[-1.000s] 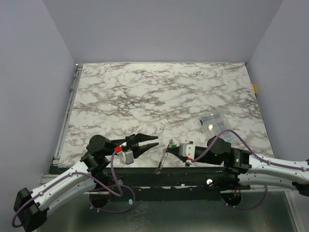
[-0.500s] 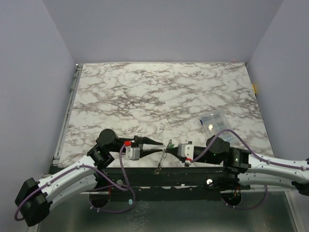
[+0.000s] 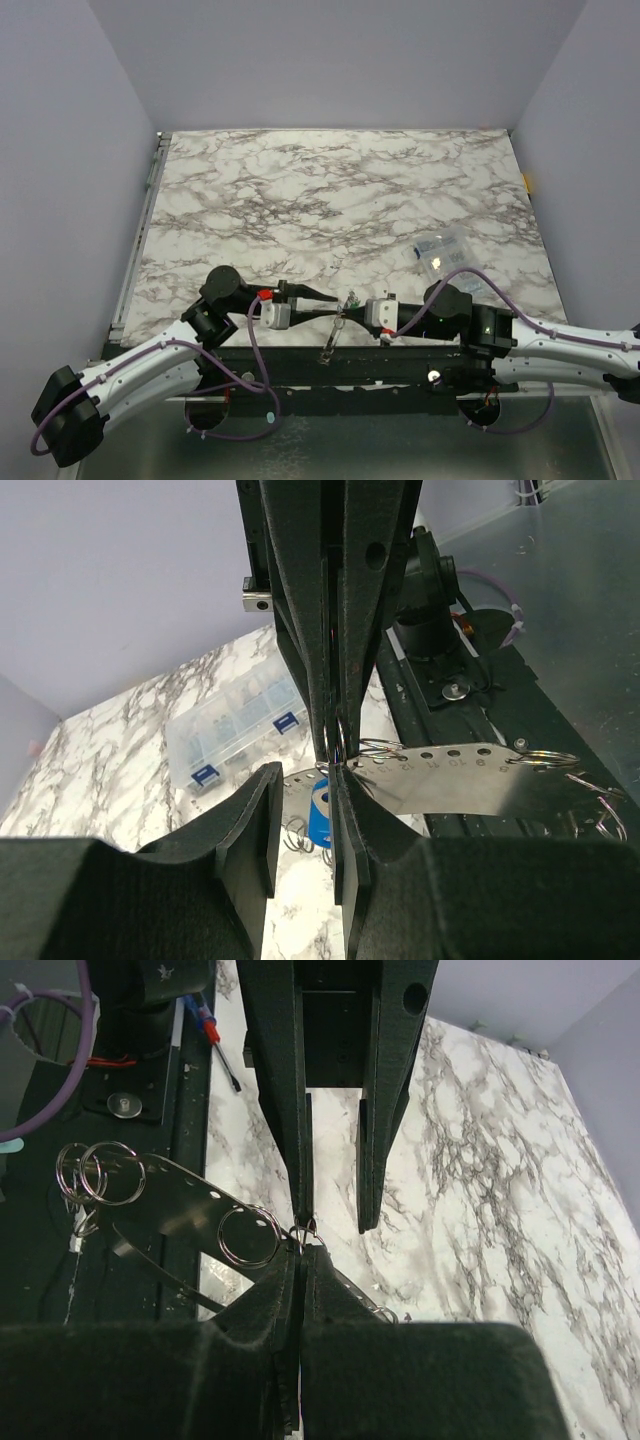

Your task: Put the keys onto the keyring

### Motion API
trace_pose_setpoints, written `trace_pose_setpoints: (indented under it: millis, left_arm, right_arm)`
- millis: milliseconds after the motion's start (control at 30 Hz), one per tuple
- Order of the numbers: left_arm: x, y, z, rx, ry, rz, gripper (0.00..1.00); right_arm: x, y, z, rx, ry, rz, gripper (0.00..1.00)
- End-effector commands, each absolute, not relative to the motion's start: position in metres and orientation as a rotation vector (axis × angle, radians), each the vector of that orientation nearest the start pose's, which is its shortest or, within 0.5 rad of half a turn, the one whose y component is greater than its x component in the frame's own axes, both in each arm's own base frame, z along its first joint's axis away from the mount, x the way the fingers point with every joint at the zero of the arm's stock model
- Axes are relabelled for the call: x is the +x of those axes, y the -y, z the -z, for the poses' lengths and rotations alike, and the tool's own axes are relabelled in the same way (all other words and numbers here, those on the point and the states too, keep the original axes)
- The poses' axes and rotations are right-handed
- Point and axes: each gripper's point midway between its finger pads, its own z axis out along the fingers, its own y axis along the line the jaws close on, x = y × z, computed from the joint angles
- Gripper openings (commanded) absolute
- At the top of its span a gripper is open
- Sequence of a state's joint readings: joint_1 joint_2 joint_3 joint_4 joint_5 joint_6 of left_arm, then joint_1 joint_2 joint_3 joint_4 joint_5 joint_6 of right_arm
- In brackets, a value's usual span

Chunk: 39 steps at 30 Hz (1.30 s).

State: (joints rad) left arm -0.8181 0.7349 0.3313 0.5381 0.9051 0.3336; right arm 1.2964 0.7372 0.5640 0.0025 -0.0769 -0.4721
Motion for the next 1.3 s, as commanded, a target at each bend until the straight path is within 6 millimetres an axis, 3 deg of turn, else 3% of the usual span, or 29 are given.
trace_pose_setpoints:
  millis: [0, 267, 667, 867, 1267]
  left_arm:
    - [0.076, 0.287, -0.248, 1.418, -0.672, 1.084, 0.31]
    - [0.077, 0.288, -0.246, 1.417, -0.686, 1.09, 0.3]
    - [0.078, 0.288, -0.247, 1.41, -0.685, 1.082, 0.29]
    - [0.093, 0.282, -0.261, 1.33, -0.675, 0.957, 0.27]
    - [0.083, 0.279, -0.272, 1.31, -0.606, 0.975, 0.29]
  right_arm:
    - [0.092, -0.312, -0.267, -1.352, -0.999, -0.684, 0.01]
    - [0.089, -0.319, -0.27, -1.363, -0.98, -0.708, 0.01]
    - [0.096, -0.324, -0.298, -1.253, -1.039, -0.754, 0.01]
    - [0.099, -0.314, -0.296, -1.217, -1.087, -0.749, 0.01]
    - [0.1, -0.308, -0.294, -1.177, -1.111, -0.76, 0.01]
